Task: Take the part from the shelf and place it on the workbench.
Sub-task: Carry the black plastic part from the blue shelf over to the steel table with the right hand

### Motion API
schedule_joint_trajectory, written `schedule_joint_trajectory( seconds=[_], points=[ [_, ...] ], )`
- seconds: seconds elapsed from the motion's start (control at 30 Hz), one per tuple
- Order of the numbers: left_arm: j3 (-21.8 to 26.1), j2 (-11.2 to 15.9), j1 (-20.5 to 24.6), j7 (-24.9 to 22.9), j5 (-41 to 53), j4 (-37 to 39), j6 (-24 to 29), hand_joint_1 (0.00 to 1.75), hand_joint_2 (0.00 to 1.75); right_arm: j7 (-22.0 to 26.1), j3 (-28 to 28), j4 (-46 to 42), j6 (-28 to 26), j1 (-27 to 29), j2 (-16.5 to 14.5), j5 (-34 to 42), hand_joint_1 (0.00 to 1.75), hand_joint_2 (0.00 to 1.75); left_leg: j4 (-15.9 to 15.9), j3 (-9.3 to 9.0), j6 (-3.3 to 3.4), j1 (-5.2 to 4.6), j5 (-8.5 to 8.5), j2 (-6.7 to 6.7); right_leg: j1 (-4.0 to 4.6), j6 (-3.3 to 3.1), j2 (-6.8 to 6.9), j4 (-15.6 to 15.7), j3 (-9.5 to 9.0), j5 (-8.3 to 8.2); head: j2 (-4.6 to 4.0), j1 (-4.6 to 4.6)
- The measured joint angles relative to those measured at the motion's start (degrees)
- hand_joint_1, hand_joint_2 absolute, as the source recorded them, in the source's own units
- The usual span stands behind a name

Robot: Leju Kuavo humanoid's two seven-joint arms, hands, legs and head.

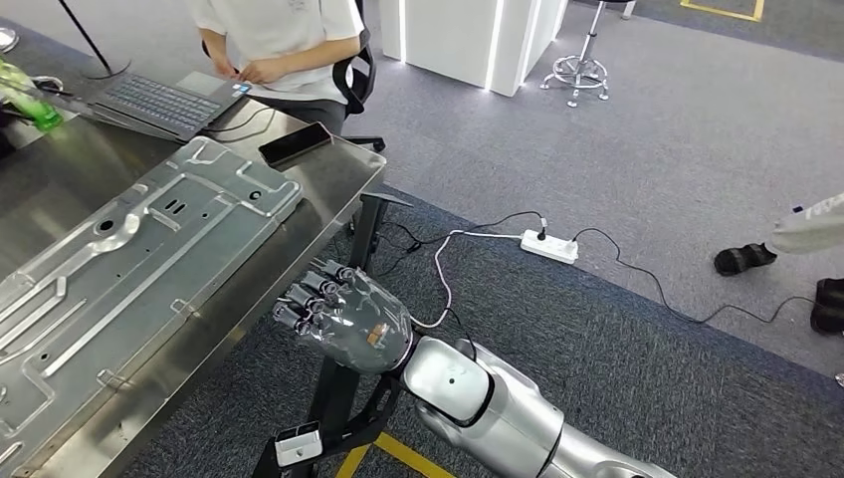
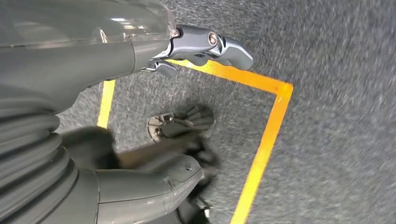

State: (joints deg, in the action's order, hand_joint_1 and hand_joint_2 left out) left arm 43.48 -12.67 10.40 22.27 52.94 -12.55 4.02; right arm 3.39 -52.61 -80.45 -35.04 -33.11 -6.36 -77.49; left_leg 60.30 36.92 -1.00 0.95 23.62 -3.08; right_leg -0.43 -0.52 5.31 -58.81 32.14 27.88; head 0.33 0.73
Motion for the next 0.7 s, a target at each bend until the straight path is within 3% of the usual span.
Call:
schedule_joint_trajectory(
  seconds=[0.03, 0.1, 0.17, 0.2, 0.27, 0.3, 0.33, 0.37, 0.4, 0.47, 0.5, 0.53, 0.6, 0.63, 0.7],
  points=[
    [-0.01, -0.02, 0.04, 0.01, -0.01, 0.00, 0.00, 0.00, 1.75, 0.01, 0.00, -0.01, 0.00, -0.04, -0.01, 0.01, 1.75, 1.75, -1.31, -0.67, 0.35, -0.23, -0.08, -0.43, 0.15, 0.32, 0.47, 0.00, -0.19, 0.21, 0.00, -0.05],
    [-0.01, -0.02, -0.01, 0.01, -0.01, -0.01, 0.00, 0.00, 1.75, 0.02, 0.00, -0.02, 0.00, -0.14, -0.02, 0.01, 1.75, 1.75, -1.57, -0.73, 1.23, -0.53, 0.10, 0.63, 0.20, 0.94, 1.39, 0.14, -0.57, 0.51, 0.00, -0.13],
    [-0.01, 0.02, -0.07, 0.00, -0.01, -0.02, 0.00, 0.00, 1.75, 0.03, -0.01, -0.05, -0.01, -0.27, -0.03, 0.01, 1.75, 1.75, -1.90, -0.95, 1.99, -0.43, 0.02, 1.83, -0.13, 1.52, -0.08, -1.16, -0.34, 1.71, 0.00, -0.14],
    [-0.01, 0.02, 0.00, -0.01, 0.00, -0.02, 0.00, 0.00, 1.75, 0.03, -0.02, -0.08, -0.01, -0.33, -0.02, 0.02, 1.75, 1.75, -2.05, -1.10, 2.39, -0.30, -0.06, 2.43, -0.28, 1.69, -1.59, -3.35, 0.60, 3.06, 0.00, -0.15],
    [-0.02, 0.02, 0.19, -0.01, 0.01, -0.02, 0.00, 0.00, 1.75, 0.04, -0.02, -0.11, -0.01, -0.33, 0.10, 0.04, 1.75, 1.75, -2.09, -1.19, 2.94, -0.34, -0.07, 3.67, -0.34, 1.68, -4.37, -10.72, 4.38, 6.52, 0.00, -0.15],
    [-0.02, 0.02, 0.24, 0.00, 0.01, -0.02, 0.00, 0.00, 1.75, 0.04, -0.03, -0.08, 0.01, -0.28, 0.19, 0.04, 1.75, 1.75, -2.06, -1.21, 3.07, -0.43, -0.04, 4.45, -0.31, 1.63, -4.88, -14.30, 6.49, 7.58, 0.00, -0.14],
    [-0.02, 0.02, 0.22, 0.01, -0.01, -0.02, 0.00, 0.00, 1.75, 0.04, -0.03, -0.04, 0.04, -0.24, 0.28, 0.04, 1.75, 1.75, -2.03, -1.26, 3.12, -0.53, 0.00, 5.30, -0.28, 1.53, -5.12, -16.36, 7.97, 7.58, 0.00, -0.14],
    [-0.01, 0.02, 0.16, 0.01, -0.04, -0.02, 0.01, 0.00, 1.75, 0.04, -0.04, -0.02, 0.08, -0.22, 0.34, 0.03, 1.75, 1.75, -1.97, -1.35, 3.13, -0.61, 0.05, 6.21, -0.28, 1.36, -5.29, -16.27, 8.47, 6.37, 0.00, -0.14],
    [-0.01, 0.02, 0.11, 0.01, -0.08, -0.02, 0.02, 0.00, 1.75, 0.04, -0.04, -0.01, 0.12, -0.23, 0.39, 0.03, 1.75, 1.75, -1.91, -1.49, 3.10, -0.65, 0.12, 7.11, -0.28, 1.12, -5.61, -13.85, 7.81, 4.13, 0.00, -0.14],
    [-0.01, -0.03, 0.08, 0.02, -0.13, -0.01, 0.05, 0.00, 1.75, 0.03, -0.04, -0.01, 0.14, -0.28, 0.42, 0.03, 1.75, 1.75, -1.73, -1.61, 2.88, -0.71, 0.30, 8.74, -0.33, 0.52, -7.91, -6.11, 4.93, -0.46, 0.00, -0.14],
    [-0.01, -0.07, 0.12, 0.03, -0.15, -0.01, 0.07, 0.00, 1.75, 0.03, -0.04, -0.01, 0.14, -0.31, 0.44, 0.04, 1.75, 1.75, -1.64, -1.53, 2.67, -0.71, 0.37, 9.44, -0.35, 0.35, -9.01, -3.18, 3.79, -1.66, 0.00, -0.14],
    [-0.01, -0.10, 0.13, 0.04, -0.16, 0.00, 0.10, 0.00, 1.75, 0.02, -0.04, -0.02, 0.13, -0.33, 0.45, 0.05, 1.75, 1.75, -1.60, -1.38, 2.40, -0.64, 0.40, 10.06, -0.31, 0.23, -9.83, -1.51, 3.17, -2.05, 0.00, -0.14],
    [0.00, -0.10, 0.01, 0.07, -0.19, 0.00, 0.19, 0.00, 1.75, 0.02, -0.05, -0.02, 0.13, -0.38, 0.42, 0.07, 1.75, 1.75, -1.80, -1.06, 1.64, -0.46, 0.30, 11.26, -0.25, 0.08, -9.32, -0.69, 2.77, -1.88, 0.00, -0.14],
    [0.02, -0.05, -0.10, 0.08, -0.19, 0.00, 0.24, 0.00, 1.75, 0.02, -0.05, -0.02, 0.13, -0.41, 0.36, 0.07, 1.75, 1.75, -1.63, -0.94, 1.33, -0.44, 0.44, 11.03, -0.30, -0.12, -8.68, -0.32, 2.49, -1.97, 0.00, -0.14],
    [0.03, 0.03, -0.12, 0.11, -0.20, 0.00, 0.29, 0.00, 1.75, 0.02, -0.06, -0.02, 0.10, -0.50, 0.17, 0.07, 1.75, 1.75, 1.05, 0.29, 0.85, -0.61, 2.10, 8.24, -0.49, -0.60, -7.18, 0.44, 1.84, -2.15, 0.00, -0.07]
  ],
)
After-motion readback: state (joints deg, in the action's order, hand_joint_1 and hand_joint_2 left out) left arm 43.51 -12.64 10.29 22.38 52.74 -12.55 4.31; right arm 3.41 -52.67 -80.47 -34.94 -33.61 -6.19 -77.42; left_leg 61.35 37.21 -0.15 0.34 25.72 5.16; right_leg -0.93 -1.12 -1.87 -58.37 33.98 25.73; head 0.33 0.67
